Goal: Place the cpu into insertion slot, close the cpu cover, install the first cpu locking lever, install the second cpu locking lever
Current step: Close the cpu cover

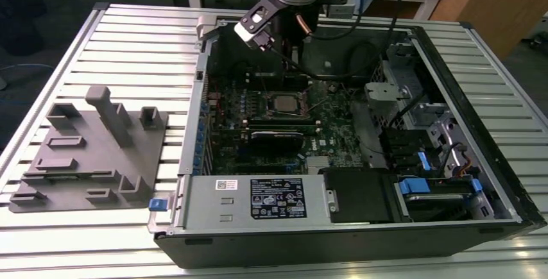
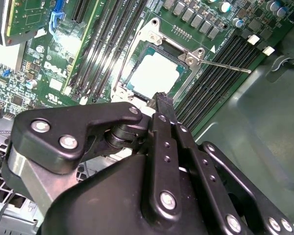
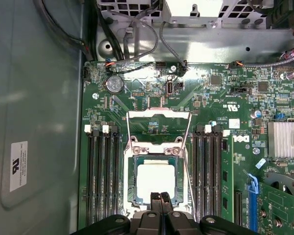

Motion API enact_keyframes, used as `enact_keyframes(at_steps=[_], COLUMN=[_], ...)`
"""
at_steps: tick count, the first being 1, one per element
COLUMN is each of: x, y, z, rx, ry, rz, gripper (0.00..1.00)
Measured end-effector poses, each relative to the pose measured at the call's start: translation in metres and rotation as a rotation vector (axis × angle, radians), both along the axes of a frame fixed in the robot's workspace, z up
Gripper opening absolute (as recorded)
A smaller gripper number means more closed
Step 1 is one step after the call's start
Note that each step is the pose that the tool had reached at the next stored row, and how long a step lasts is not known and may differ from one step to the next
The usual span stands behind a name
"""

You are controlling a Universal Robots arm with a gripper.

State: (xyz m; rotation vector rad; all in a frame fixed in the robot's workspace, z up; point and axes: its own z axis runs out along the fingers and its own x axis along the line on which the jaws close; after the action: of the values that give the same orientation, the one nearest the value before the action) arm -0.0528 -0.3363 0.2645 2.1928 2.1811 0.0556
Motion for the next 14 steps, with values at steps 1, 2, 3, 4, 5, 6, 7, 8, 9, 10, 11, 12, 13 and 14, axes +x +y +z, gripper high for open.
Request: enact_keyframes(at_steps=[1, 2, 3, 4, 5, 6, 7, 8, 9, 10, 11, 12, 13, 14], x=[0.000, 0.001, 0.001, 0.002, 0.004, 0.010, 0.012, 0.014, 0.016, 0.018, 0.020, 0.021, 0.022, 0.022], y=[0.0000, 0.0000, 0.0000, 0.0000, 0.0000, 0.0000, 0.0000, 0.0000, 0.0000, 0.0000, 0.0000, 0.0000, -0.0001, -0.0001], z=[0.0000, 0.0001, 0.0001, 0.0001, 0.0001, 0.0000, 0.0000, 0.0000, 0.0000, 0.0000, 0.0000, 0.0000, 0.0000, 0.0000], rx=[0.0000, -0.0002, -0.0002, -0.0002, -0.0001, 0.0000, 0.0000, -0.0001, -0.0001, -0.0001, 0.0000, 0.0000, -0.0001, 0.0000], ry=[0.0000, 0.0001, 0.0002, 0.0001, 0.0001, 0.0000, 0.0000, 0.0001, 0.0001, 0.0001, 0.0000, 0.0000, 0.0001, 0.0001], rz=[0.000, 0.000, 0.000, 0.000, 0.000, 0.000, 0.000, 0.000, 0.000, 0.000, 0.000, 0.000, 0.000, 0.000], gripper=[0.11, 0.11, 0.11, 0.11, 0.11, 0.11, 0.11, 0.11, 0.11, 0.11, 0.11, 0.11, 0.11, 0.11])
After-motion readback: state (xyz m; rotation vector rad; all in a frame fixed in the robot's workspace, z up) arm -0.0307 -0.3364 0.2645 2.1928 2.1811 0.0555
